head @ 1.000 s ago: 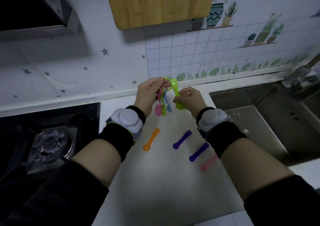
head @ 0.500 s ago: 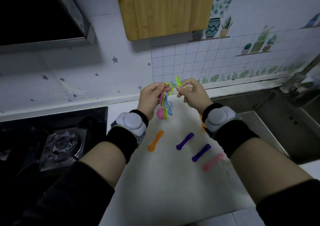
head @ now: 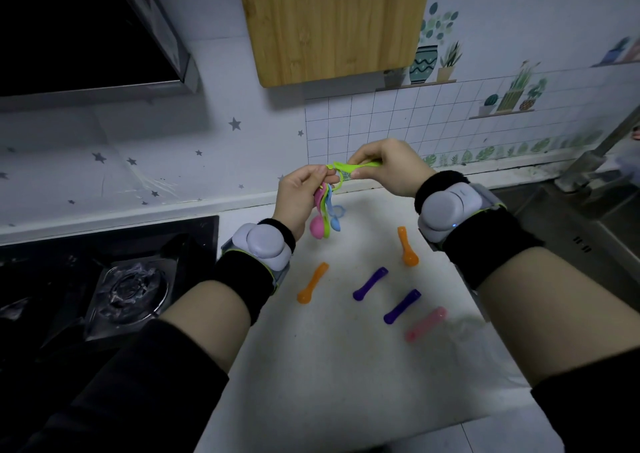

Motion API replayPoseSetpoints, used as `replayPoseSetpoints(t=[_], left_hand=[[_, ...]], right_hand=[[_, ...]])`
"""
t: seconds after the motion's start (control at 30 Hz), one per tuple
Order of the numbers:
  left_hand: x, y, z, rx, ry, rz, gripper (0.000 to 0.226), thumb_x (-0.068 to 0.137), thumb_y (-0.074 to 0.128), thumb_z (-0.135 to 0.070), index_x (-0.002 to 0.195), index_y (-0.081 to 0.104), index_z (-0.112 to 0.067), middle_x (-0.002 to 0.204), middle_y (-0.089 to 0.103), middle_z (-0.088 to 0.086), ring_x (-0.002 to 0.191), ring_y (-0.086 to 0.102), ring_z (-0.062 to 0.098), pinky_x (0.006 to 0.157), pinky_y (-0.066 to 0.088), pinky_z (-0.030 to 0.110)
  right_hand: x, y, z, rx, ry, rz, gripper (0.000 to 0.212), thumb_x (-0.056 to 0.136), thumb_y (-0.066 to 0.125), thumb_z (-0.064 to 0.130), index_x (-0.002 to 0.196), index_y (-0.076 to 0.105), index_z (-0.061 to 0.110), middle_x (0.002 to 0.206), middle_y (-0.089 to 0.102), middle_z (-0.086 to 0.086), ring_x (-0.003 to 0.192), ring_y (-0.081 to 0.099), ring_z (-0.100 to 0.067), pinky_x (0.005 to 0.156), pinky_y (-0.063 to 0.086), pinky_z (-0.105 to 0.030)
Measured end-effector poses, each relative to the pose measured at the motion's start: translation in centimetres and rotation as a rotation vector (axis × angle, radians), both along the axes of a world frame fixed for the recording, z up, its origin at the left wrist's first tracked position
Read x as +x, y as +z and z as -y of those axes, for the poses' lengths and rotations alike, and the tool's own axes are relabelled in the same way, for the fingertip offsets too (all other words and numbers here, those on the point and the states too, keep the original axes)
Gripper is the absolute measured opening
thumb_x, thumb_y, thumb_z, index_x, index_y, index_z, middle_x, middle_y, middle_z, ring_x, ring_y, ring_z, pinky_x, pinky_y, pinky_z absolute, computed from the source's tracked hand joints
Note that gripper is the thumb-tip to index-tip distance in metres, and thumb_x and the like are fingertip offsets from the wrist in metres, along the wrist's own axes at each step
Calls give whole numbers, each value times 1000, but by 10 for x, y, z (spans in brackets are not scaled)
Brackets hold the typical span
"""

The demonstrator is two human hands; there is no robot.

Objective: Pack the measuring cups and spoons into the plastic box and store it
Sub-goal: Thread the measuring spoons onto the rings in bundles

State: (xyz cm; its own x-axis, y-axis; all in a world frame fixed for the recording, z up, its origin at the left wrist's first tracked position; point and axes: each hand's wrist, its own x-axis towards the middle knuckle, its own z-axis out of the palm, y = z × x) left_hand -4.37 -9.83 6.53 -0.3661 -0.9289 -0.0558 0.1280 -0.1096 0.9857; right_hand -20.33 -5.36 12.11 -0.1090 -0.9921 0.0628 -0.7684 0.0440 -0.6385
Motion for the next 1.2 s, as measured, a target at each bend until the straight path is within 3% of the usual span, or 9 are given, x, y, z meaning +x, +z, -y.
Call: replayPoseSetpoints(t=[0.13, 0.43, 0.67, 0.83, 1.03, 1.13, 1.2], left_hand=[[2, 5, 0, -44, 22, 16, 20, 97, 47, -9, 101, 62, 4, 80, 67, 4, 60, 65, -2, 59, 50, 12], [3, 16, -1, -146, 37, 24, 19, 94, 50, -5, 82, 64, -6, 74, 68, 4, 60, 65, 1, 66, 53, 14], [1, 21, -3, -188, 44, 63, 14, 94, 51, -4, 89, 64, -1, 77, 68, 5, 63, 65, 0, 68, 52, 13], [0, 24, -4, -196, 55, 77, 14, 93, 53, -5, 87, 65, -3, 77, 68, 6, 72, 64, 12, 81, 52, 27], [-3, 29, -3, -194, 76, 30, 16, 92, 52, 0, 96, 65, 7, 80, 67, 5, 64, 66, -2, 69, 52, 12], [-3, 33, -1, -166, 83, -10, 17, 93, 50, -1, 97, 64, 6, 81, 67, 6, 64, 66, -1, 68, 52, 13], [-1, 35, 0, -139, 105, -37, 17, 95, 48, -4, 99, 63, 4, 82, 67, 5, 63, 65, -1, 66, 52, 14]], right_hand=[[3, 14, 0, 21, 18, -187, 17, 80, 71, 26, 97, 72, 22, 90, 71, 0, 95, 59, -21, 98, 41, -42], [4, 42, 5, 2, 69, -474, 15, 82, 69, 30, 96, 72, 25, 85, 67, 5, 96, 54, -20, 94, 31, -36], [7, 54, 8, 9, 86, -620, 12, 82, 69, 27, 93, 71, 23, 78, 60, 5, 85, 45, -18, 95, 32, -39], [8, 59, 9, 8, 97, -662, 12, 81, 70, 26, 91, 72, 21, 71, 60, 5, 81, 44, -19, 92, 32, -38], [15, 53, 9, 53, 130, -716, 12, 83, 68, 23, 94, 72, 20, 83, 67, 3, 83, 45, -18, 94, 32, -39], [12, 47, 8, 28, 94, -618, 13, 83, 68, 26, 95, 70, 22, 80, 62, 5, 86, 49, -20, 93, 35, -38], [12, 40, 7, 8, 60, -453, 14, 81, 70, 26, 95, 71, 23, 79, 61, 4, 87, 53, -20, 91, 40, -37]])
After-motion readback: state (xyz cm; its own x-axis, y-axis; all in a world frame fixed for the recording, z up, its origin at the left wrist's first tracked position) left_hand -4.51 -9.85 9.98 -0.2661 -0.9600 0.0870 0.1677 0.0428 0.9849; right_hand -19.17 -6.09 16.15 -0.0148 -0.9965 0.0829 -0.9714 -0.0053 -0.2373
